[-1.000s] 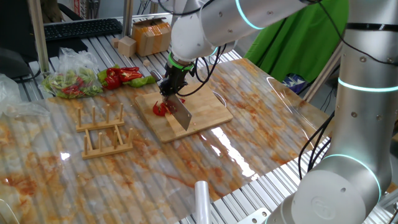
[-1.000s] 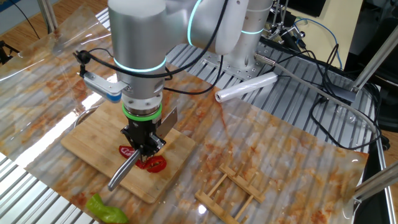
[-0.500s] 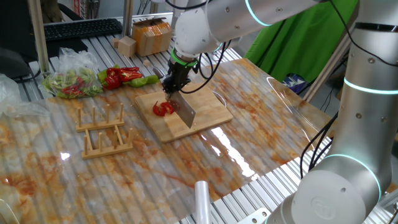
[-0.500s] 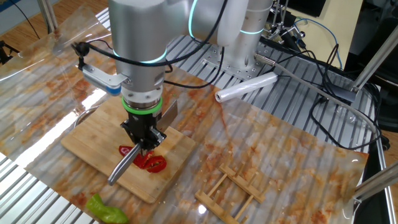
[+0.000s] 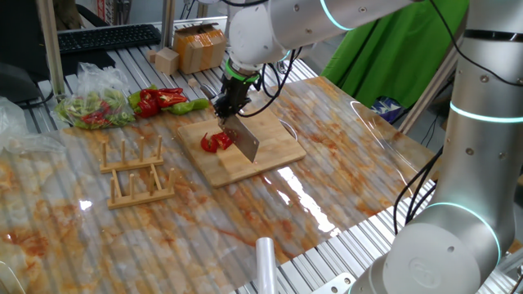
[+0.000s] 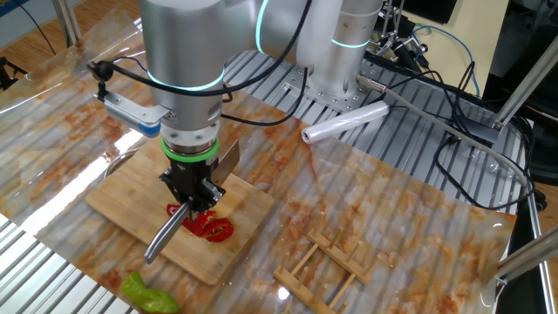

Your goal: Chop the chili peppers

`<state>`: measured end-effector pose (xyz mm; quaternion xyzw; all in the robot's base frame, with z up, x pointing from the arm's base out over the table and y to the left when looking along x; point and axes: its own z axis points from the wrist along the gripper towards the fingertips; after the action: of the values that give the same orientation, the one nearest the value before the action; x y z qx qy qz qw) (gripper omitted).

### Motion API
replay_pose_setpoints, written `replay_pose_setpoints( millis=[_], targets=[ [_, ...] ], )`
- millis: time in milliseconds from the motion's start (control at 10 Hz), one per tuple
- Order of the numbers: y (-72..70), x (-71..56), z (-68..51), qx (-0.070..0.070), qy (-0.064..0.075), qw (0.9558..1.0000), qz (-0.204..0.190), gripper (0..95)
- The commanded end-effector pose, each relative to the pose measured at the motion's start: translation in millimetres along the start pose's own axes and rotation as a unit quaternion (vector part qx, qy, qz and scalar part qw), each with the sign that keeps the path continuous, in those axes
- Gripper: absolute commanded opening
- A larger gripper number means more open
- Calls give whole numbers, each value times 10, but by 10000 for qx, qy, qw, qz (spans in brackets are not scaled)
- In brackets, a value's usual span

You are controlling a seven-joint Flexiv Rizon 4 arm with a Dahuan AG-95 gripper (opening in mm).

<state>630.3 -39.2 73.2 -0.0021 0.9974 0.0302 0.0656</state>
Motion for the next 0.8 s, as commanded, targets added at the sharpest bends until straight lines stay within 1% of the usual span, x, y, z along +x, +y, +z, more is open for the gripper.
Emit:
replay_pose_setpoints(
  millis=[100,600,700,800],
  targets=[
    [-35,-10,22,-27,-9,10000,-57,0],
    [-43,-6,31,-43,-13,10000,-26,0],
    [-35,0,44,-53,-12,10000,-17,0],
    [-16,9,80,-64,-31,10000,1,0]
  ],
)
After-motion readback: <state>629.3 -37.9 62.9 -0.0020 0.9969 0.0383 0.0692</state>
